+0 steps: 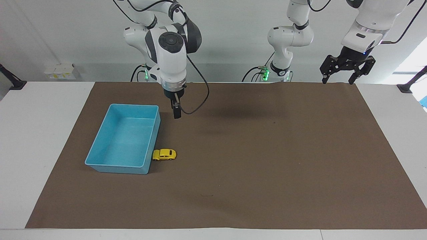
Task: Wind up and store yellow beetle car
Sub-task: 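Lower the right gripper and grasp the yellow car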
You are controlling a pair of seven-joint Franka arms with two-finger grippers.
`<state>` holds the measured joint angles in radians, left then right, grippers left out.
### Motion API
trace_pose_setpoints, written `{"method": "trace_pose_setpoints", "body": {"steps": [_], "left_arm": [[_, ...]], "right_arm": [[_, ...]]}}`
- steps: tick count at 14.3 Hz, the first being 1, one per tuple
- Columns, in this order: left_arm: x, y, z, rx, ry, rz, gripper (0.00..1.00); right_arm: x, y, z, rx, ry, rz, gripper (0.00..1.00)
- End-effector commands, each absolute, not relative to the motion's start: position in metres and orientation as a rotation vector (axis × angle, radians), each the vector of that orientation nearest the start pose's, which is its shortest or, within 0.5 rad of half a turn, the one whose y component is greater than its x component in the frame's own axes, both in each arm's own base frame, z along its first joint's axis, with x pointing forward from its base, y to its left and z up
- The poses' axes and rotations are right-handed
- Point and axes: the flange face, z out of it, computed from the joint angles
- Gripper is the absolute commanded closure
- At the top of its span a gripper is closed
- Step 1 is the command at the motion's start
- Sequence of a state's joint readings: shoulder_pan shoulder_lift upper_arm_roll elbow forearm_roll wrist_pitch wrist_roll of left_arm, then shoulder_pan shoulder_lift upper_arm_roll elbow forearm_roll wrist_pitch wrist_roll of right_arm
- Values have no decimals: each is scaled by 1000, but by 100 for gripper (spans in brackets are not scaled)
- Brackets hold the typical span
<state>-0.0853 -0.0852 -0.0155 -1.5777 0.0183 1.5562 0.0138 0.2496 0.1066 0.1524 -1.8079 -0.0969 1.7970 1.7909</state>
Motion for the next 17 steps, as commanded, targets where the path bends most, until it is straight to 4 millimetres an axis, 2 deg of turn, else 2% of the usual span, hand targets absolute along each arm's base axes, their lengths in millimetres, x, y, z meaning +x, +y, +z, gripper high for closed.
{"method": "trace_pose_setpoints", "body": {"steps": [1,3,5,7,13,17], "left_arm": [[518,-49,668,-3124,189,-113,0],[518,-48,668,-3124,186,-113,0],[518,-48,669,-3124,186,-116,0],[518,-49,668,-3124,189,-113,0],[518,-48,668,-3124,186,-113,0],[518,-48,668,-3124,186,-113,0]], "right_arm": [[539,212,443,-2505,2125,-75,0],[546,204,431,-2492,2116,-110,0],[556,189,427,-2450,2126,-127,0],[562,188,406,-2500,2130,-176,0],[576,179,387,-2487,2116,-227,0],[594,175,354,-2510,2072,-298,0]]}}
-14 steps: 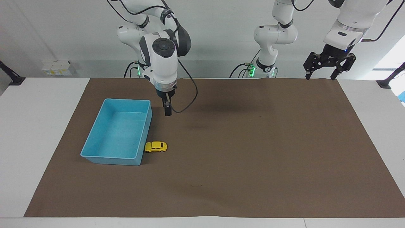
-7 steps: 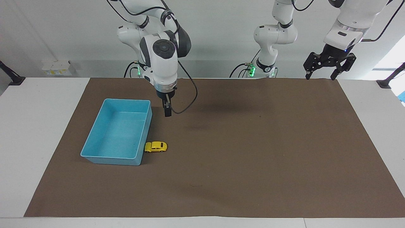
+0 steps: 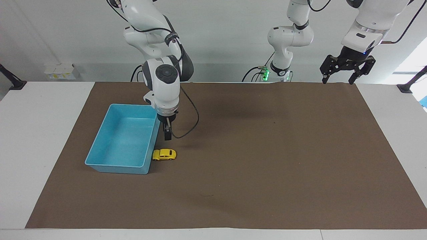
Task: Wind up and store yellow beetle car
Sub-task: 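Lower the right gripper and grasp the yellow car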
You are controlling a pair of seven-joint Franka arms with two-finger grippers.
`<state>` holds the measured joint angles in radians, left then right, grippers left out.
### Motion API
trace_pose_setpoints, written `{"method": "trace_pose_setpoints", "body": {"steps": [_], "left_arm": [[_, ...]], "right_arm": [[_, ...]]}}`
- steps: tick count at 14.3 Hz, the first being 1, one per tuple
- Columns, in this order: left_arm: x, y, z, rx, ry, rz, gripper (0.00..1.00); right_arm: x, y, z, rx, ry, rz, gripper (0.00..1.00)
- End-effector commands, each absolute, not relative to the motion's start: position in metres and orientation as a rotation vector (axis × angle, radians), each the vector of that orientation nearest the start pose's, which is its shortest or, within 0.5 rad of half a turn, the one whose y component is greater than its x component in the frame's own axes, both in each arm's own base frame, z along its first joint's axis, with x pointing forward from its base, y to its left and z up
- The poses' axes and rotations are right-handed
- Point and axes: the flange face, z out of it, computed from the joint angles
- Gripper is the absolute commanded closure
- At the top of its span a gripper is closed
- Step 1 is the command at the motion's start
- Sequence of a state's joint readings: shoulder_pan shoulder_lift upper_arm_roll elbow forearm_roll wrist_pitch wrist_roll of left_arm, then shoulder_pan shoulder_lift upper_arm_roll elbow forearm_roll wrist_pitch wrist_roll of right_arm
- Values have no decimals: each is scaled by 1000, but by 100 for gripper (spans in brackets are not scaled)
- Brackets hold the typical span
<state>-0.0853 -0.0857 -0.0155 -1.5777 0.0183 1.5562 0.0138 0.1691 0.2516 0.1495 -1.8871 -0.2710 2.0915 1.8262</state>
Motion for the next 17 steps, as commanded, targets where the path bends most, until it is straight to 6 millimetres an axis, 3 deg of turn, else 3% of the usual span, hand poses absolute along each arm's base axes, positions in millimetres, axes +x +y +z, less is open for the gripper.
{"method": "trace_pose_setpoints", "body": {"steps": [1,4,7,9,12,17], "left_arm": [[518,-49,668,-3124,189,-113,0],[518,-48,668,-3124,186,-113,0],[518,-49,668,-3124,189,-113,0],[518,-48,668,-3124,186,-113,0],[518,-49,668,-3124,189,-113,0],[518,-49,668,-3124,189,-113,0]], "right_arm": [[598,173,349,-2492,2072,-315,0],[612,171,330,-2467,2072,-337,0],[622,171,327,-2431,2071,-384,0],[632,153,323,-2385,2091,-387,0],[635,154,309,-2364,2092,-369,0],[635,154,304,-2347,2107,-354,0]]}}
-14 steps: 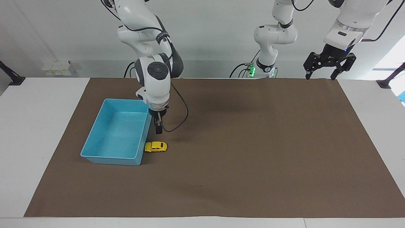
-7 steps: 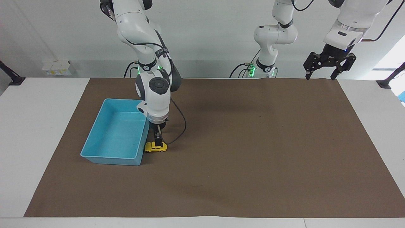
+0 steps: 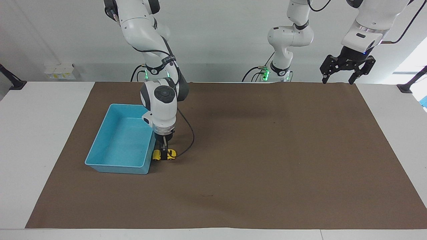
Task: Wind up and store yellow beetle car
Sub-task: 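Lower the right gripper and grasp the yellow car, then lift the yellow car with the right gripper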
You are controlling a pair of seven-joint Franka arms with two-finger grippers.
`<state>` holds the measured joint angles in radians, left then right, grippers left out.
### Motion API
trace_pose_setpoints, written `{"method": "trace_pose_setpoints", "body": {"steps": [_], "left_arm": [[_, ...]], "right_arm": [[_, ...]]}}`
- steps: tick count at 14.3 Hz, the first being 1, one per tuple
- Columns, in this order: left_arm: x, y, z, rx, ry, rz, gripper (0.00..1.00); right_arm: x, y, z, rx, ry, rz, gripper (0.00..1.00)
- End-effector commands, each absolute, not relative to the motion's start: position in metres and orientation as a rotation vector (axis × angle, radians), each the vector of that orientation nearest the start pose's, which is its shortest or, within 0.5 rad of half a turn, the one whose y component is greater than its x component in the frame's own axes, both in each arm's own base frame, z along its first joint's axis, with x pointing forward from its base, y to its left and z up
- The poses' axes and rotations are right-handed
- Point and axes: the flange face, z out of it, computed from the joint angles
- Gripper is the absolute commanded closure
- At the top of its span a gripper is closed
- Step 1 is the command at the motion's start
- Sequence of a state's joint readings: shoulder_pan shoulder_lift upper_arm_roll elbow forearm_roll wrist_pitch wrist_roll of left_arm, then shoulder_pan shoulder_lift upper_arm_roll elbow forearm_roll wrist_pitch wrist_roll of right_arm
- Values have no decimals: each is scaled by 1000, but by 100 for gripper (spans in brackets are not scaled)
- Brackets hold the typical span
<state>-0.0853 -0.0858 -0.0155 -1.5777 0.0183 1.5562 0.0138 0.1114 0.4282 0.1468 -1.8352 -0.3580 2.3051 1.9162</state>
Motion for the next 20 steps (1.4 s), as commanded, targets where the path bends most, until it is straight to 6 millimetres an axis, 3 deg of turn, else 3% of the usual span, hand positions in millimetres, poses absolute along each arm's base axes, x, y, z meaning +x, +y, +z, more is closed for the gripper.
{"method": "trace_pose_setpoints", "body": {"steps": [1,4,5,7,9,10,11,12,17,20], "left_arm": [[518,-49,668,-3124,189,-113,0],[518,-48,668,-3124,186,-113,0],[518,-48,668,-3124,186,-113,0],[518,-49,669,-3124,189,-116,0],[518,-49,668,-3124,189,-113,0],[518,-49,668,-3124,189,-113,0],[518,-49,668,-3124,189,-113,0],[518,-49,668,-3124,189,-113,0],[518,-48,668,-3124,186,-113,0],[518,-49,668,-3124,189,-113,0]], "right_arm": [[635,154,302,-2340,2112,-347,0],[634,157,301,-2335,2104,-332,4],[634,158,300,-2334,2093,-333,18],[632,159,298,-2335,2084,-331,35],[632,159,297,-2305,2099,-301,41],[631,160,296,-2294,2103,-284,50],[630,160,295,-2299,2095,-283,78],[630,161,295,-2320,2078,-281,100],[625,187,304,-2390,2051,-275,100],[623,206,329,-2421,2039,-272,100]]}}
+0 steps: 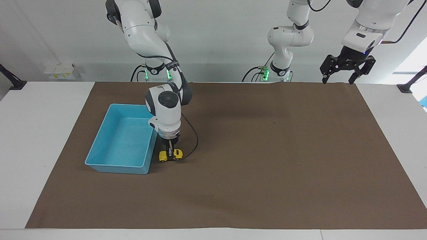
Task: Wind up and store yellow beetle car
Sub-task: 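Lift the yellow car with the right gripper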
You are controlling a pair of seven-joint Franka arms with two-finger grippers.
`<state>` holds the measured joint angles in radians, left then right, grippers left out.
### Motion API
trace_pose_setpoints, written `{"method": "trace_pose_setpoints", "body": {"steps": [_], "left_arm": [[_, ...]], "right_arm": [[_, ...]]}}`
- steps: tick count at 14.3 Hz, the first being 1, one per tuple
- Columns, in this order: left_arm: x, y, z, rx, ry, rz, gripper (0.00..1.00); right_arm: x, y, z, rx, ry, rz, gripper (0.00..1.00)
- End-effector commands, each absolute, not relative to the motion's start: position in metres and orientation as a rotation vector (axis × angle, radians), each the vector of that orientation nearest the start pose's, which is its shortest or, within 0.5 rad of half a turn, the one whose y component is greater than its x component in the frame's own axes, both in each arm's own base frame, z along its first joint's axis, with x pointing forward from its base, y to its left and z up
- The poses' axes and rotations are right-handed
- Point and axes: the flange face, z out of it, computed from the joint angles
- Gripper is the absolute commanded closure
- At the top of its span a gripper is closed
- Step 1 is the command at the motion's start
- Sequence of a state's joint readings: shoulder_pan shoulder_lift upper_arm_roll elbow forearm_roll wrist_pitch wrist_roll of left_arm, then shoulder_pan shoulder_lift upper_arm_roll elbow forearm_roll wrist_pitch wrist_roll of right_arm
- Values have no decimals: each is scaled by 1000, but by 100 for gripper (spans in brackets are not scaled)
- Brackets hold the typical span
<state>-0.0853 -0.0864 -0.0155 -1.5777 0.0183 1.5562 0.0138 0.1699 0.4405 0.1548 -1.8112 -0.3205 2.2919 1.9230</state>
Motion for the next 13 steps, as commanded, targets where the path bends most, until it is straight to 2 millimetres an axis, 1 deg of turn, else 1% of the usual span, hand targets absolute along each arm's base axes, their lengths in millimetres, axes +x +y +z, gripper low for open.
{"method": "trace_pose_setpoints", "body": {"steps": [1,3,4,6,9,10,12,13], "left_arm": [[518,-49,668,-3124,189,-113,0],[518,-48,668,-3124,186,-113,0],[518,-49,669,-3124,189,-116,0],[518,-49,669,-3124,189,-116,0],[518,-49,668,-3124,189,-113,0],[518,-49,668,-3124,189,-113,0],[518,-49,668,-3124,189,-113,0],[518,-49,668,-3124,189,-113,0]], "right_arm": [[622,215,338,-2439,2034,-264,100],[619,225,361,-2453,2012,-270,100],[617,225,373,-2459,1994,-270,100],[612,225,397,-2460,1945,-198,100],[607,209,430,-2509,1871,-171,100],[604,204,437,-2544,1843,-171,100],[601,188,453,-2607,1793,-169,100],[598,183,458,-2644,1745,-134,100]]}}
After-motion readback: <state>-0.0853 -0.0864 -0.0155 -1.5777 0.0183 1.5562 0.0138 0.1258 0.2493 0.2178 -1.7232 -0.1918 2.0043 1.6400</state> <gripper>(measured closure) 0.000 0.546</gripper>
